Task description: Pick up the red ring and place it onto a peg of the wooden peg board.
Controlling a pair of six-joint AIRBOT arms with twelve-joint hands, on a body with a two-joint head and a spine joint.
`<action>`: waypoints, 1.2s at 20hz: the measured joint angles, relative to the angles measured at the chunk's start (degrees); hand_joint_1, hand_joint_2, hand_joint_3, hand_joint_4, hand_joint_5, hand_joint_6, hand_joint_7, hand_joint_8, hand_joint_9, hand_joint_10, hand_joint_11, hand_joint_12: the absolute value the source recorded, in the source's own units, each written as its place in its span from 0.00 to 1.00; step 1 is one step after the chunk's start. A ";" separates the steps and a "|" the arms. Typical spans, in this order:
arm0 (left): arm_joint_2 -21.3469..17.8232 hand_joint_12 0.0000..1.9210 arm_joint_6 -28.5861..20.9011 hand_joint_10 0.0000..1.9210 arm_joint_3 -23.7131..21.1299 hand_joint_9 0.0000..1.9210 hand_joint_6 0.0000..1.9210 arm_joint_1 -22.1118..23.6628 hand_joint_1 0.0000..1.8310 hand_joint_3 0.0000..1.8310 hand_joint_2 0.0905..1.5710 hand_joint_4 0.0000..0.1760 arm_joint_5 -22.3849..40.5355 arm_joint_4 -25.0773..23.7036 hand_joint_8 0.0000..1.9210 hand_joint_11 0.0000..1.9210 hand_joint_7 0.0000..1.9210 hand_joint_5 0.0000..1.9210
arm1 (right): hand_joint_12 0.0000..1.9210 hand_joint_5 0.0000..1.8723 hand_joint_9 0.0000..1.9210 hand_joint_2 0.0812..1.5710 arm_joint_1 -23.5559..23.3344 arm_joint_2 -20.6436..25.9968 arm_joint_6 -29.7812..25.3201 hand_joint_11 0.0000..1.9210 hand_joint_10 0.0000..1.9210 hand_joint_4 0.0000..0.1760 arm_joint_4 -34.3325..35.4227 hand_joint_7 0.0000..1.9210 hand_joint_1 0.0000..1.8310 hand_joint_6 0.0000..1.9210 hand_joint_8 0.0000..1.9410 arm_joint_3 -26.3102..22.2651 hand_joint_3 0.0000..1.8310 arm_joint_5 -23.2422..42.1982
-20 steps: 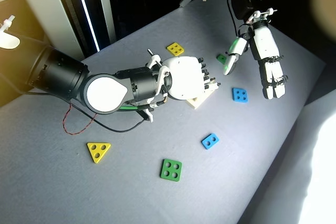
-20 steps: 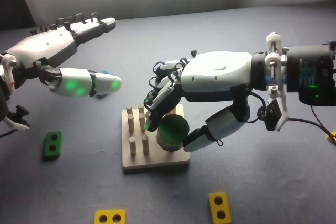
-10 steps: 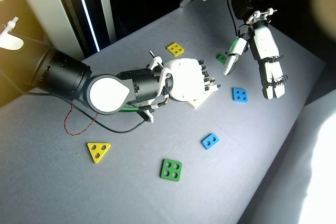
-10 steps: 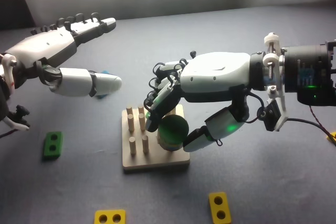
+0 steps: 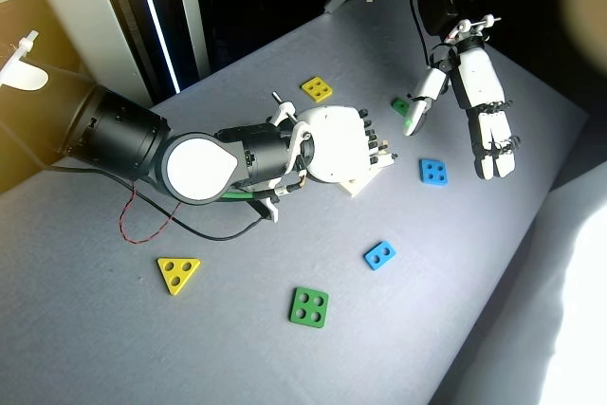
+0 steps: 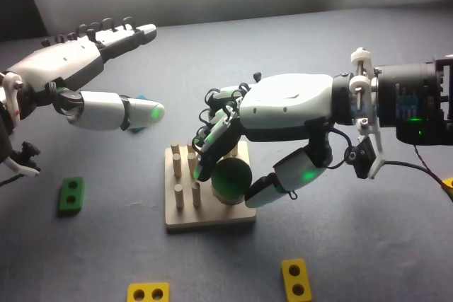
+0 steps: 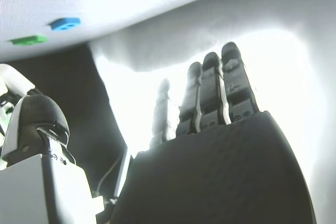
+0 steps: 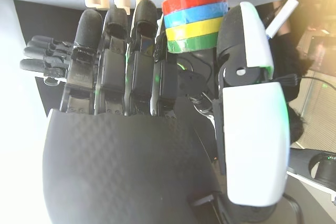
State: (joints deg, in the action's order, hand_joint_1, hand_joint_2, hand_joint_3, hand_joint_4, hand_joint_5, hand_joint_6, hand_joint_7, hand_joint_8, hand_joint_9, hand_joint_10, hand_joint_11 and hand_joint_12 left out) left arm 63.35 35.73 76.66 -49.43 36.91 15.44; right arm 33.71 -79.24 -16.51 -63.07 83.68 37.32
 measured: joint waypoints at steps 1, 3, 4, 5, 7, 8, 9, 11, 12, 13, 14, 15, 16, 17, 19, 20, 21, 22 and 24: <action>0.00 0.00 0.00 0.00 0.00 0.00 0.00 0.00 0.26 0.00 0.62 1.00 0.00 0.00 0.00 0.00 0.00 0.04 | 0.68 0.51 0.23 0.70 0.00 -0.02 -0.13 0.00 0.05 0.00 -0.20 0.36 0.62 0.53 0.00 0.04 0.00 -0.02; 0.00 0.00 0.00 0.00 0.00 0.00 0.00 0.00 0.26 0.00 0.62 1.00 -0.02 0.02 0.00 0.00 0.00 0.04 | 0.66 0.51 0.23 0.70 0.02 -0.17 -0.20 0.00 0.05 0.00 -0.31 0.36 0.62 0.53 0.00 0.28 0.00 -0.09; 0.00 0.00 0.00 0.00 0.00 0.00 0.00 0.00 0.26 0.00 0.62 1.00 -0.02 0.00 0.00 0.00 0.00 0.04 | 0.67 0.51 0.23 0.70 0.02 -0.20 -0.22 0.00 0.05 0.00 -0.33 0.36 0.62 0.53 0.00 0.28 0.00 -0.11; 0.00 0.00 0.00 0.00 0.00 0.00 0.00 0.00 0.26 0.00 0.62 1.00 -0.02 0.00 0.00 0.00 0.00 0.04 | 0.67 0.51 0.23 0.70 0.02 -0.20 -0.20 0.00 0.05 0.00 -0.44 0.36 0.62 0.53 0.00 0.28 0.00 -0.11; 0.00 0.00 0.00 0.00 0.00 0.00 0.00 0.00 0.26 0.00 0.62 1.00 -0.02 0.00 0.00 0.00 0.00 0.04 | 0.67 0.51 0.23 0.70 0.04 -0.31 -0.22 0.00 0.05 0.00 -0.46 0.36 0.61 0.53 0.00 0.55 0.00 -0.09; 0.00 0.00 0.00 0.00 0.00 0.00 0.00 0.00 0.26 0.00 0.62 1.00 -0.02 0.00 0.00 0.00 0.00 0.04 | 0.66 0.51 0.23 0.70 0.04 -0.37 -0.22 0.00 0.05 0.00 -0.63 0.36 0.61 0.54 0.00 0.59 0.00 -0.13; 0.00 0.00 0.00 0.00 0.00 0.00 0.00 0.00 0.26 0.00 0.62 1.00 -0.04 0.00 0.00 0.00 0.00 0.04 | 0.65 0.51 0.23 0.70 0.04 -0.37 -0.22 0.00 0.05 0.00 -0.66 0.36 0.61 0.53 0.00 0.59 0.00 -0.13; 0.00 0.00 0.00 0.00 0.00 0.00 0.00 0.00 0.25 0.00 0.62 1.00 -0.04 0.00 0.00 0.00 0.00 0.04 | 0.65 0.51 0.23 0.70 0.04 -0.42 -0.24 0.00 0.06 0.00 -0.66 0.36 0.62 0.53 0.00 0.66 0.00 -0.13; 0.00 0.00 0.00 0.00 0.00 0.00 0.00 0.00 0.25 0.00 0.62 1.00 -0.04 -0.02 0.00 0.00 0.00 0.04 | 0.65 0.51 0.23 0.70 0.04 -0.44 -0.26 0.00 0.06 0.00 -0.66 0.36 0.62 0.53 0.00 0.66 0.00 -0.13; 0.00 0.00 0.00 0.00 0.00 0.00 0.00 0.00 0.25 0.00 0.62 1.00 -0.04 -0.02 0.00 0.00 0.00 0.04 | 0.65 0.51 0.23 0.70 0.04 -0.52 -0.31 0.00 0.06 0.00 -0.66 0.36 0.62 0.53 0.00 0.79 0.00 -0.11; 0.00 0.00 0.00 0.00 0.00 0.00 0.00 0.00 0.26 0.00 0.62 1.00 -0.04 -0.02 0.00 0.00 0.00 0.04 | 0.66 0.52 0.23 0.69 0.04 -0.55 -0.37 0.00 0.06 0.00 -0.68 0.36 0.62 0.52 0.00 0.83 0.00 -0.11; 0.00 0.00 0.00 0.00 0.00 0.00 0.00 0.00 0.26 0.00 0.62 1.00 -0.04 -0.02 0.00 0.00 0.00 0.04 | 0.68 0.51 0.23 0.70 0.04 -0.55 -0.39 0.00 0.06 0.00 -0.68 0.35 0.61 0.53 0.00 0.83 0.00 -0.11; 0.00 0.00 0.00 0.00 0.00 0.00 0.00 0.00 0.26 0.00 0.62 1.00 -0.07 -0.02 0.00 0.00 0.00 0.04 | 0.70 0.49 0.23 0.71 0.04 -0.55 -0.39 0.00 0.06 0.00 -0.68 0.34 0.60 0.56 0.00 0.83 0.00 -0.11; 0.00 0.00 0.00 0.00 0.00 0.00 0.00 0.00 0.26 0.00 0.62 1.00 -0.07 -0.02 0.00 0.00 0.00 0.04 | 0.69 0.37 0.21 0.66 0.04 -0.55 -0.39 0.00 0.06 0.00 -0.70 0.31 0.58 0.32 0.00 0.83 0.00 -0.11; 0.00 0.00 0.00 0.00 0.00 0.00 0.00 0.00 0.26 0.00 0.62 1.00 -0.04 -0.02 0.00 0.00 0.00 0.04 | 0.65 0.28 0.17 0.60 0.04 -0.59 -0.37 0.00 0.05 0.16 -0.92 0.23 0.50 0.07 0.00 0.83 0.00 -0.15; 0.00 0.00 0.00 0.00 0.00 0.00 0.00 0.00 0.26 0.00 0.62 1.00 -0.07 -0.02 0.00 0.00 0.00 0.04 | 0.58 0.20 0.12 0.58 0.04 -0.59 -0.37 0.00 0.03 0.36 -1.09 0.17 0.46 0.02 0.00 0.83 0.00 -0.15; 0.00 0.00 0.00 0.00 0.00 0.00 0.00 0.00 0.26 0.00 0.62 1.00 -0.04 -0.02 0.00 0.00 0.00 0.04 | 0.48 0.16 0.09 0.56 0.04 -0.59 -0.39 0.00 0.01 0.42 -1.16 0.14 0.44 0.01 0.00 0.83 0.00 -0.28; 0.00 0.00 0.00 0.00 0.00 0.00 0.00 0.00 0.26 0.00 0.62 1.00 -0.04 -0.02 0.00 0.00 0.00 0.04 | 0.40 0.09 0.04 0.54 0.04 -0.61 -0.44 0.00 0.00 0.45 -1.29 0.09 0.41 0.00 0.00 0.83 0.00 -0.42; 0.00 0.00 0.00 0.00 0.00 0.00 0.00 0.00 0.26 0.00 0.62 1.00 -0.04 -0.02 0.00 0.00 0.00 0.04 | 0.26 0.02 0.00 0.51 0.04 -0.72 -0.46 0.00 0.00 0.69 -1.22 0.02 0.40 0.00 0.00 0.83 0.00 -0.42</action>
State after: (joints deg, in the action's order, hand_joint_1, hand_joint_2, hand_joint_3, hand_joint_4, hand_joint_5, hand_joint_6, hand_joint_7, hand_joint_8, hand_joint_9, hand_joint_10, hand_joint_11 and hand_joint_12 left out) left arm 63.35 35.73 76.66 -49.43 36.86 15.42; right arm 33.76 -79.96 -16.97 -64.29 84.51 36.91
